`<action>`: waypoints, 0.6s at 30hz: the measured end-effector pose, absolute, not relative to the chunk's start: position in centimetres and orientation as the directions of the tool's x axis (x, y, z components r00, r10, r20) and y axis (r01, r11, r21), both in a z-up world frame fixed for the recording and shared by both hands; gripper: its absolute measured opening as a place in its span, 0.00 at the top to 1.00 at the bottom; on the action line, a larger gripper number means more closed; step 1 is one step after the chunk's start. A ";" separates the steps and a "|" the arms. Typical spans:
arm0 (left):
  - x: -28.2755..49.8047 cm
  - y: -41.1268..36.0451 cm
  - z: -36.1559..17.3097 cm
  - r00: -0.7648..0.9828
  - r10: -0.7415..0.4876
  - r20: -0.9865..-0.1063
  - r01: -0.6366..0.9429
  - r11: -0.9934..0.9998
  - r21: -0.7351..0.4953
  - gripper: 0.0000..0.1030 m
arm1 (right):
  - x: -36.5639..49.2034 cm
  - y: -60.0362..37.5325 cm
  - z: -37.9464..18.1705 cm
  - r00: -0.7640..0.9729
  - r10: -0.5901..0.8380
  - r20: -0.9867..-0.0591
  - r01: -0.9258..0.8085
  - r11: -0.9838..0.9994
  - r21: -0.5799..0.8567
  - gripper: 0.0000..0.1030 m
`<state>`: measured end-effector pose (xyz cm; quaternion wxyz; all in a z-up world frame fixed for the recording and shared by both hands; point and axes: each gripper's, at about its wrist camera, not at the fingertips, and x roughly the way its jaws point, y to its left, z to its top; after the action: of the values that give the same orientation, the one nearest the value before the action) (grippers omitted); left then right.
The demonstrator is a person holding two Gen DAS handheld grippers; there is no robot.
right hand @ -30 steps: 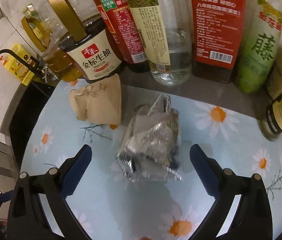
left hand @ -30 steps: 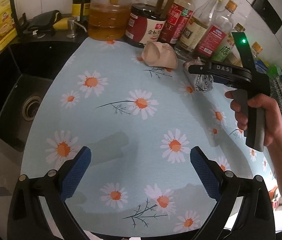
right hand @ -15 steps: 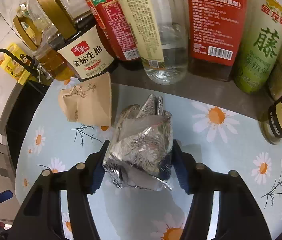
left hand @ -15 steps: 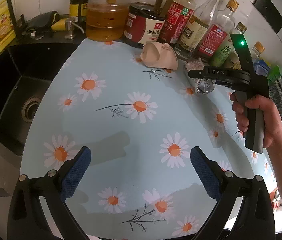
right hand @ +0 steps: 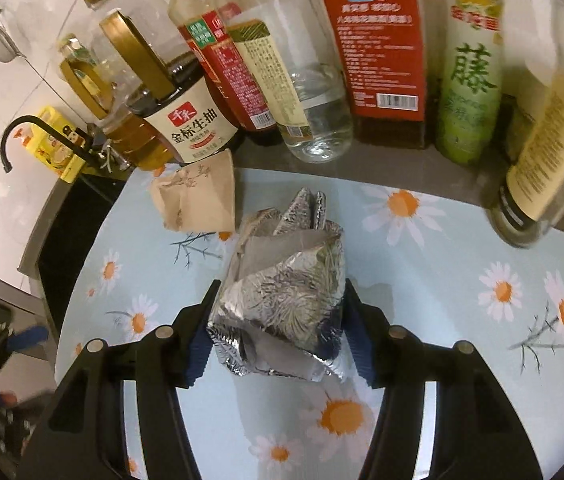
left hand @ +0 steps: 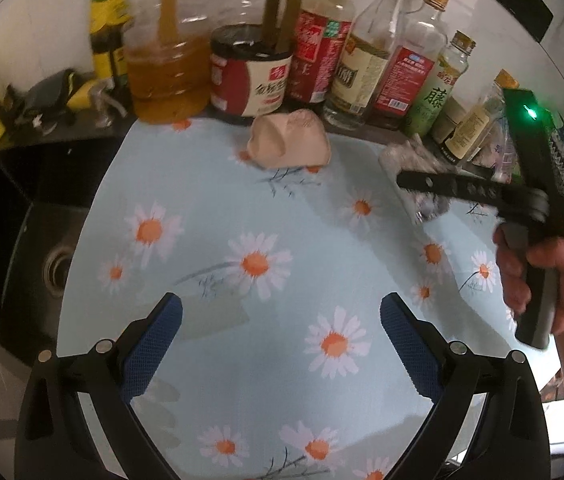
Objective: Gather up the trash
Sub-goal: 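Grasp the paper cup with the left tool while the right holds the foil packet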
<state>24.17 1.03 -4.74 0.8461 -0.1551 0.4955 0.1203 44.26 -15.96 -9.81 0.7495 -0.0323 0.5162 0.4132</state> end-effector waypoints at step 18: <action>35.1 3.1 -6.2 0.440 0.070 -0.895 -0.188 0.982 -0.015 0.06 | 40.3 -22.9 -9.6 0.109 0.644 -0.757 -0.614 0.643 0.458 0.44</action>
<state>35.14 3.09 -6.23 0.8466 -0.0562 0.5237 0.0763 40.31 -22.94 -9.58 0.7445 0.0146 0.5167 0.4225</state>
